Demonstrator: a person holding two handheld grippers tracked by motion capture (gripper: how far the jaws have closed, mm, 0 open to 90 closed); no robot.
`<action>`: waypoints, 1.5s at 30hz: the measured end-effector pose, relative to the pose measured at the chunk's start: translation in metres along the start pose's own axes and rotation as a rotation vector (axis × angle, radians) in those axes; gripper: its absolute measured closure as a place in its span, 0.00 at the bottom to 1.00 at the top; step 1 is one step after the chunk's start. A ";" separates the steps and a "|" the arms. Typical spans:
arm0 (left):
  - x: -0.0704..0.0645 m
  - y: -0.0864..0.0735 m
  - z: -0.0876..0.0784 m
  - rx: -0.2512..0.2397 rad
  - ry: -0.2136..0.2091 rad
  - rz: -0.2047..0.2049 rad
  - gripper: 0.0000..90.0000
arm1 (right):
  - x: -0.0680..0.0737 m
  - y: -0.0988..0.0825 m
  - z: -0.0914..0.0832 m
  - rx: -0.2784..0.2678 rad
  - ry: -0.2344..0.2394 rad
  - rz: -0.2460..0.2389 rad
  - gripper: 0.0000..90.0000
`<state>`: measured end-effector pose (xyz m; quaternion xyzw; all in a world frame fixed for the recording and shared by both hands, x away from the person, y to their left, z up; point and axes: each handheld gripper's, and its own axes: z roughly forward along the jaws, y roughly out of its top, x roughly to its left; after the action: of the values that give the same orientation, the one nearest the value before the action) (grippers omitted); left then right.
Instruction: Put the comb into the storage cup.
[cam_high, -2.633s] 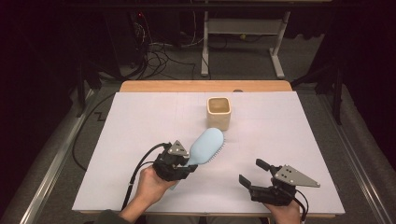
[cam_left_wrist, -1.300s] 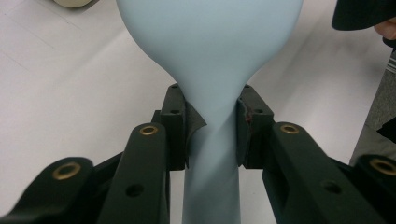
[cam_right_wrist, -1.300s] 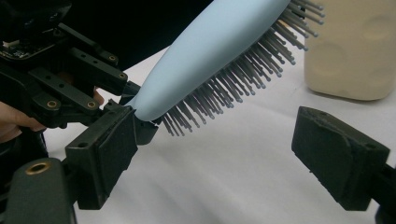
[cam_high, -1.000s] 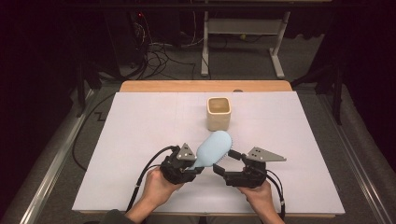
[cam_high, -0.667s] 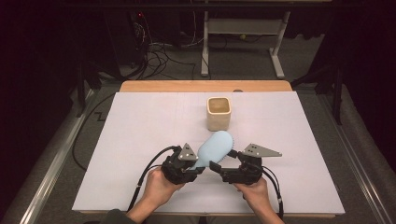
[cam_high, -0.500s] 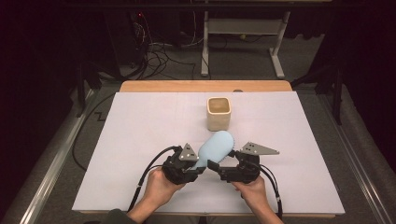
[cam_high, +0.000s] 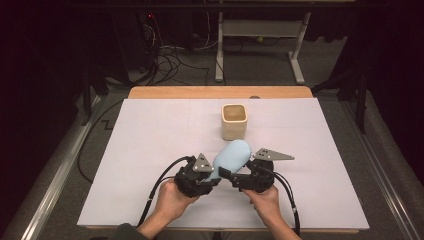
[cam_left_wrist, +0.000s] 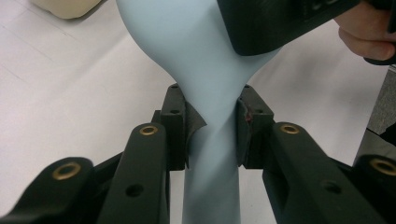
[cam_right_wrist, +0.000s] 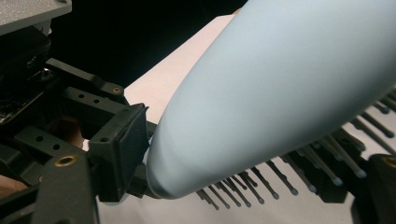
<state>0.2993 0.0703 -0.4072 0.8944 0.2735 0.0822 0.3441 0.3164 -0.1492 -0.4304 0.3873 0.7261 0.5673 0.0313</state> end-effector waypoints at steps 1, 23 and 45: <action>0.000 0.000 0.000 0.001 0.001 0.001 0.77 | 0.000 0.000 0.000 0.002 -0.001 0.001 0.29; -0.001 0.005 0.000 -0.002 0.013 0.011 0.77 | 0.005 0.015 0.001 0.047 0.061 0.012 0.55; 0.004 0.004 -0.005 -0.034 -0.006 -0.004 0.68 | 0.009 0.026 -0.002 0.084 0.088 -0.029 0.64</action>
<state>0.3022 0.0727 -0.4005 0.8880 0.2730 0.0834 0.3605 0.3224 -0.1436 -0.4044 0.3524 0.7554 0.5524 -0.0089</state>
